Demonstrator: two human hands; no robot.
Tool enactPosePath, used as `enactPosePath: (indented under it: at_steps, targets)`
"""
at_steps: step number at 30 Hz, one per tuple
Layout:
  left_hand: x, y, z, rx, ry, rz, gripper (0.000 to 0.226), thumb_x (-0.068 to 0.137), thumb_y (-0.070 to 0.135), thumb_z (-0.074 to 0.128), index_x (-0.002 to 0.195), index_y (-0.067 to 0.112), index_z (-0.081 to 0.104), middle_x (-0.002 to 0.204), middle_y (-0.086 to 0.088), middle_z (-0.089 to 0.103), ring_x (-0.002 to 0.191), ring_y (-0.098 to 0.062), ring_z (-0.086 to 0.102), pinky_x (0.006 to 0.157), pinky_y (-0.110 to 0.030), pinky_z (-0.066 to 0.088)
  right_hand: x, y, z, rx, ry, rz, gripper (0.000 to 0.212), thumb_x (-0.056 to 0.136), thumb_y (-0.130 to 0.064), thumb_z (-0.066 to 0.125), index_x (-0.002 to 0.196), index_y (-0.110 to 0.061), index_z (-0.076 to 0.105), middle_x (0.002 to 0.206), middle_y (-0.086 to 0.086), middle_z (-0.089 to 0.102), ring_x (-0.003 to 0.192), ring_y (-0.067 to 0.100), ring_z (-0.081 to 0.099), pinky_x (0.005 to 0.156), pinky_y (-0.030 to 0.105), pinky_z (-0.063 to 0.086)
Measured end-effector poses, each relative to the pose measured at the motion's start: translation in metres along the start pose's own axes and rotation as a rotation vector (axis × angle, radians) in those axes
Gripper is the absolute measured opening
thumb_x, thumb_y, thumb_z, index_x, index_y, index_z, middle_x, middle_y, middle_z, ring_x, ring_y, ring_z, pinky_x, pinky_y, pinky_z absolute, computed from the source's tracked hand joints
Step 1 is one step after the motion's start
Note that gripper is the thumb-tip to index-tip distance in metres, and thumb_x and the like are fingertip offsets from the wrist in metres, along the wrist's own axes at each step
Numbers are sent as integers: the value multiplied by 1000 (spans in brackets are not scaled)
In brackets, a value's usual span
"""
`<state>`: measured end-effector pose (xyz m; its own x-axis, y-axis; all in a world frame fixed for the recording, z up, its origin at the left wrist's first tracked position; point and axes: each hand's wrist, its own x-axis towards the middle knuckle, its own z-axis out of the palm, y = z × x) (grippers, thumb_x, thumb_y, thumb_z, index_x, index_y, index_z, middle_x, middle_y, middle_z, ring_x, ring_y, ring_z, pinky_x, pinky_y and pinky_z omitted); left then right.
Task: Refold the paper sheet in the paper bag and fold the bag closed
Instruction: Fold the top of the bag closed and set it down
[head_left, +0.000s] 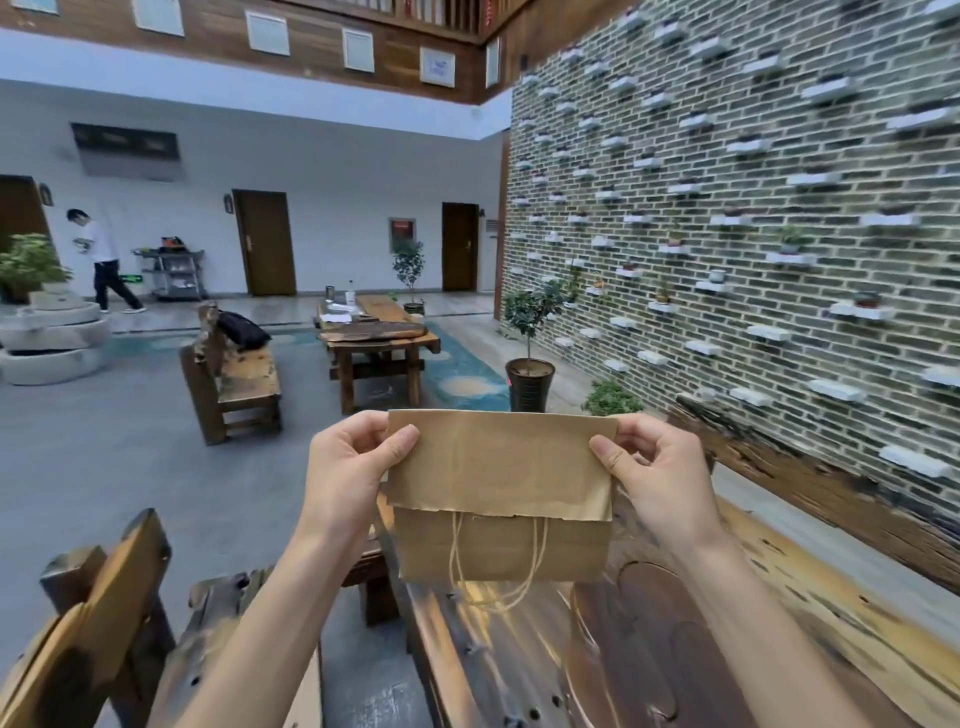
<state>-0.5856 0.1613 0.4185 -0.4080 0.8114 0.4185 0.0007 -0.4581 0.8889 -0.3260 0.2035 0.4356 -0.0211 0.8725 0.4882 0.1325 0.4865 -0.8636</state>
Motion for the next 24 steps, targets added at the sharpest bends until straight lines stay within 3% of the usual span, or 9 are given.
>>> enactPosePath:
  at_steps: [4,11,17,20,24]
  targets:
    - [46,-27,-27,24,46,-10,8,84,5,72,90,-1,74,87,-19,69,81,-25,61,80,-43,51,45,30,49,0,-46,-18,25,85,-2,71,80,-27,72,73,-13,75,71,12,67,71,33,58]
    - [141,-90,-50,43,58,-29,5,86,7,72,88,4,75,86,-16,69,80,-25,61,80,-43,51,124,87,115,15,-72,-32,30,85,1,70,77,-28,71,69,-18,74,66,3,64,63,17,54]
    - [244,-145,-43,45,18,-49,4,86,7,72,86,8,76,83,-10,72,79,-21,63,75,-36,53,208,140,155,11,-26,2,25,85,0,70,80,-25,72,72,-9,73,72,11,66,74,36,55]
    - [295,-168,-33,39,-12,-57,7,86,6,71,85,11,76,79,-4,74,77,-17,65,70,-30,53,251,162,169,9,5,22,26,85,0,70,80,-26,72,74,-6,73,74,14,66,71,33,55]
    - [357,-200,-18,30,-54,-78,7,86,6,71,84,10,76,81,-10,71,77,-20,63,72,-34,53,307,192,181,-18,34,49,24,85,-1,71,81,-24,72,73,-7,73,71,13,65,72,37,54]
